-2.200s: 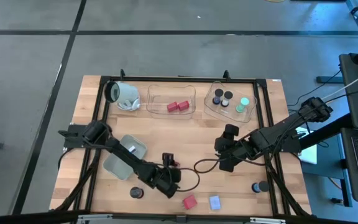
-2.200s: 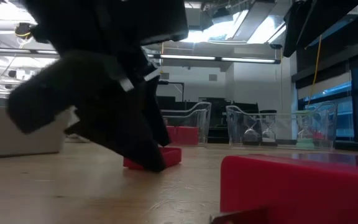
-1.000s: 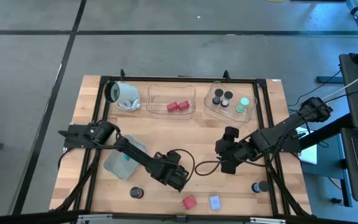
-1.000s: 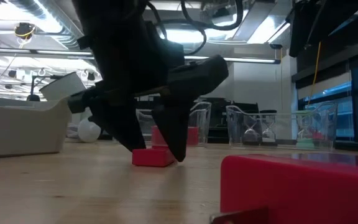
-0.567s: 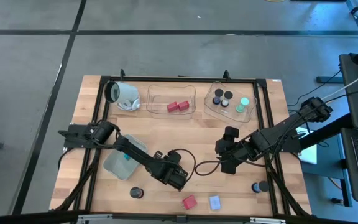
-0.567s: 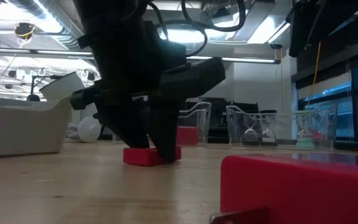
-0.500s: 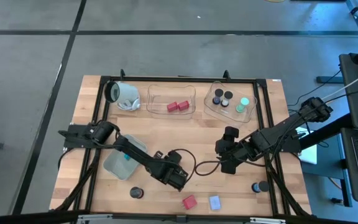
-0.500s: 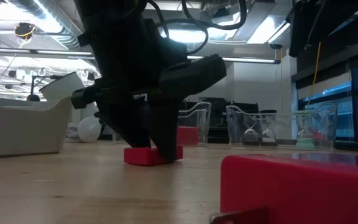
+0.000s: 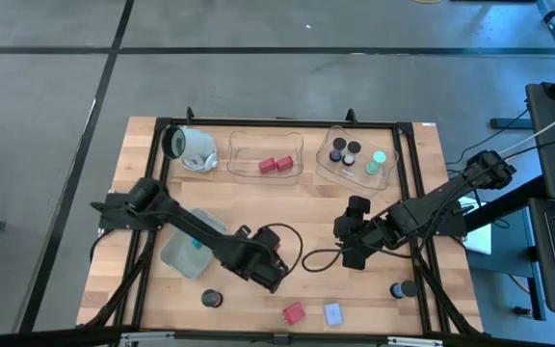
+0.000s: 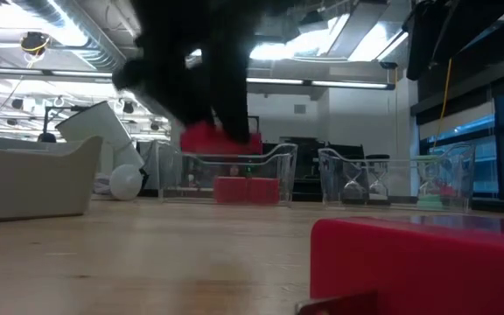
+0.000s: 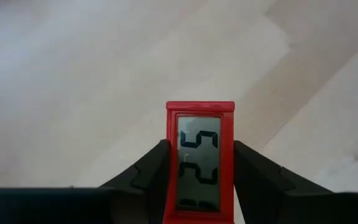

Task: Pick & Place Office items
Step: Put the red digital clock into the gray bin

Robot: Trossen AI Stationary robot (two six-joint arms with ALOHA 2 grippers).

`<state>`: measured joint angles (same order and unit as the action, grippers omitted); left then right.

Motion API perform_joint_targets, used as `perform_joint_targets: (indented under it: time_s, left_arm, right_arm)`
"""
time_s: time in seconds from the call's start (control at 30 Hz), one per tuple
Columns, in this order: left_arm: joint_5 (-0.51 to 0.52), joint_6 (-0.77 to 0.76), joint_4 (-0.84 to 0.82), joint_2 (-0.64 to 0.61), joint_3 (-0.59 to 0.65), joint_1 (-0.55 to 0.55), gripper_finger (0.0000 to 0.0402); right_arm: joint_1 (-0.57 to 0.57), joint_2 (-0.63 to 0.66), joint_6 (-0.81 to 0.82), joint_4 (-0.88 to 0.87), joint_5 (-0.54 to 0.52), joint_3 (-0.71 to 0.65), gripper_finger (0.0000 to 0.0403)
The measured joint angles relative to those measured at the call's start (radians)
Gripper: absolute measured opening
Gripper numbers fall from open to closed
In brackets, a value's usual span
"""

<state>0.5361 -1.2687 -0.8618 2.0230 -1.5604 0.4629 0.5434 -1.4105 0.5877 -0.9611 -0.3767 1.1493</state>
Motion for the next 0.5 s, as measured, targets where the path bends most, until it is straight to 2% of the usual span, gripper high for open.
perform_joint_targets:
  time_s: [0.27,0.5]
  left_arm:
    - [-0.003,-0.048,-0.251,-0.154,0.000,0.030,0.0143]
    - [-0.093,-0.270,-0.503,-0.241,0.000,0.141,0.0144]
  right_arm:
    - [0.000,0.000,0.028,0.001,0.000,0.000,0.0295]
    - [0.002,0.000,0.038,0.002,0.000,0.000,0.0295]
